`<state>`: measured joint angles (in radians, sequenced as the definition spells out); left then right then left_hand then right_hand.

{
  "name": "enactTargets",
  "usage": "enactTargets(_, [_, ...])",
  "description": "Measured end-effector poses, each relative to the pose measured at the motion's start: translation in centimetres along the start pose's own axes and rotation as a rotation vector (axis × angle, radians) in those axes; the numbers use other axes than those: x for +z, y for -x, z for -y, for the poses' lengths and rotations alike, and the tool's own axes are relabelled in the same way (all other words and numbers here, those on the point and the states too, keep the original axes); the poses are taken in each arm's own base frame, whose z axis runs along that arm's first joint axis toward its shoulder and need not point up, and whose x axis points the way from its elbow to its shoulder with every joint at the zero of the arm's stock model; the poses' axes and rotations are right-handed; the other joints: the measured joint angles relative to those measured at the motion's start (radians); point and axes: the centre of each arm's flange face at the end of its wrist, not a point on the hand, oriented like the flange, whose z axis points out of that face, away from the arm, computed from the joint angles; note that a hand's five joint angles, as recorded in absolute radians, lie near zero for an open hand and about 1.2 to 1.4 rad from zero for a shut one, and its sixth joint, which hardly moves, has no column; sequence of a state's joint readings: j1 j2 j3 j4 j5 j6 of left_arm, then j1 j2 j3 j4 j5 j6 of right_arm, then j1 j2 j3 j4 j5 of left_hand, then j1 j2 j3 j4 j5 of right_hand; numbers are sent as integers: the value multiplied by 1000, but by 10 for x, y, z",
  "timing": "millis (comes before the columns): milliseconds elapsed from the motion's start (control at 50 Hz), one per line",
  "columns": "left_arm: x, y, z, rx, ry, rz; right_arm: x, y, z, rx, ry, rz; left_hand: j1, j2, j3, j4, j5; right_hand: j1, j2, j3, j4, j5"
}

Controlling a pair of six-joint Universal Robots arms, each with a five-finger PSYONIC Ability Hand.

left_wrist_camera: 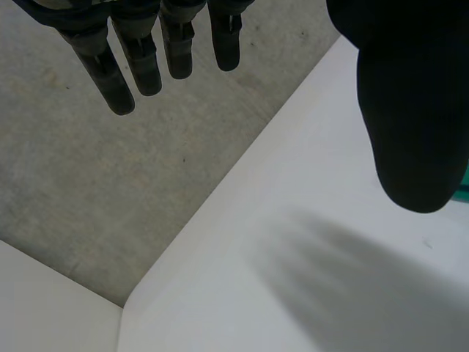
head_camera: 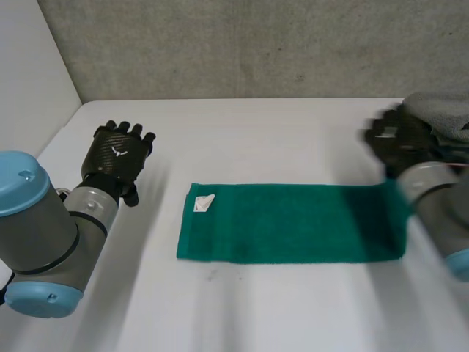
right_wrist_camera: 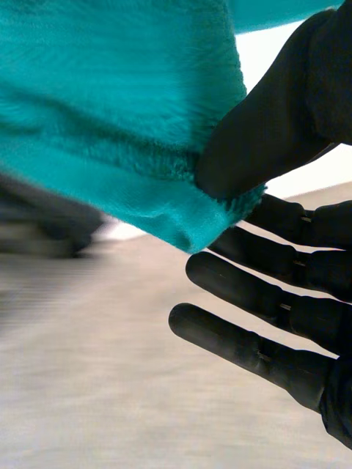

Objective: Fold the laundry.

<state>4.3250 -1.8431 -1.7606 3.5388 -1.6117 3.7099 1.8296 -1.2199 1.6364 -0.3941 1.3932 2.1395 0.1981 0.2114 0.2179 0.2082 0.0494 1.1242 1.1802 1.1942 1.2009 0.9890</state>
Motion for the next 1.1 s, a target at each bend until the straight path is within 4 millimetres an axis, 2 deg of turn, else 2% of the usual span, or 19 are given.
enactTargets(80, [-3,2,5,-8,-13,6,-16,60,75,-1,-306,129,0,0,0,0,0,0,0,0,0,0])
enactTargets(100, [-3,2,5,-10,-14,6,-18,65,79,-2,-326,140,0,0,0,0,0,0,0,0,0,0])
enactTargets(120, [-3,2,6,-14,-16,6,-28,91,101,-8,-424,199,0,0,0,0,0,0,0,0,0,0])
enactTargets(160, [-4,2,6,-19,-19,5,-39,117,119,-16,-512,257,0,0,0,0,0,0,0,0,0,0])
enactTargets(220, [-4,1,7,-27,-20,1,-53,152,137,-24,-603,337,0,0,0,0,0,0,0,0,0,0])
enactTargets(300, [-4,0,7,-34,-22,-4,-66,188,143,-30,-642,421,0,0,0,0,0,-35,-41,-44,-46,-38])
enactTargets(340, [-3,-1,8,-36,-26,-6,-69,198,140,-26,-631,446,0,0,0,0,0,-396,-434,-428,-409,-400])
enactTargets(360, [-3,-1,8,-36,-26,-6,-69,198,140,-26,-631,446,0,0,0,0,0,-396,-434,-428,-409,-400])
enactTargets(380, [-2,-2,9,-37,-33,-8,-70,201,137,-19,-616,456,0,0,0,0,0,-617,-656,-642,-624,-624])
enactTargets(400, [-2,-4,11,-37,-38,-11,-71,201,135,-9,-601,461,0,0,0,0,0,-801,-846,-837,-839,-828])
enactTargets(440, [-2,-6,14,-39,-50,-17,-71,195,132,22,-566,458,0,0,0,0,0,-893,-955,-963,-962,-931])
enactTargets(520, [-4,-16,25,-46,-87,-43,-66,156,121,148,-450,396,0,0,0,0,0,-894,-965,-981,-986,-945])
enactTargets(640, [-10,-35,45,-78,-152,-98,-59,100,78,403,-184,323,0,0,0,0,0,-894,-965,-981,-986,-945])
enactTargets(800, [-12,-78,55,-118,-183,-206,-69,89,22,538,132,351,1,0,0,0,0,-894,-965,-980,-985,-944])
enactTargets(840, [-12,-88,54,-117,-180,-227,-69,89,10,528,185,356,1,0,0,0,0,-743,-802,-818,-824,-781])
enactTargets(900, [-12,-97,51,-114,-170,-246,-67,90,-5,477,234,355,1,0,0,0,0,-175,-217,-250,-261,-220])
enactTargets(940, [-13,-99,49,-111,-163,-250,-64,89,-11,431,246,343,1,0,0,0,0,-48,-40,-70,-79,-49])
enactTargets(1020, [-15,-97,45,-108,-146,-247,-53,82,-15,316,226,280,2,0,0,0,0,-46,-10,-5,-6,-1])
enactTargets(1100, [-15,-83,41,-108,-125,-207,-42,75,4,197,128,216,2,0,0,0,0,-46,-10,-4,-4,3])
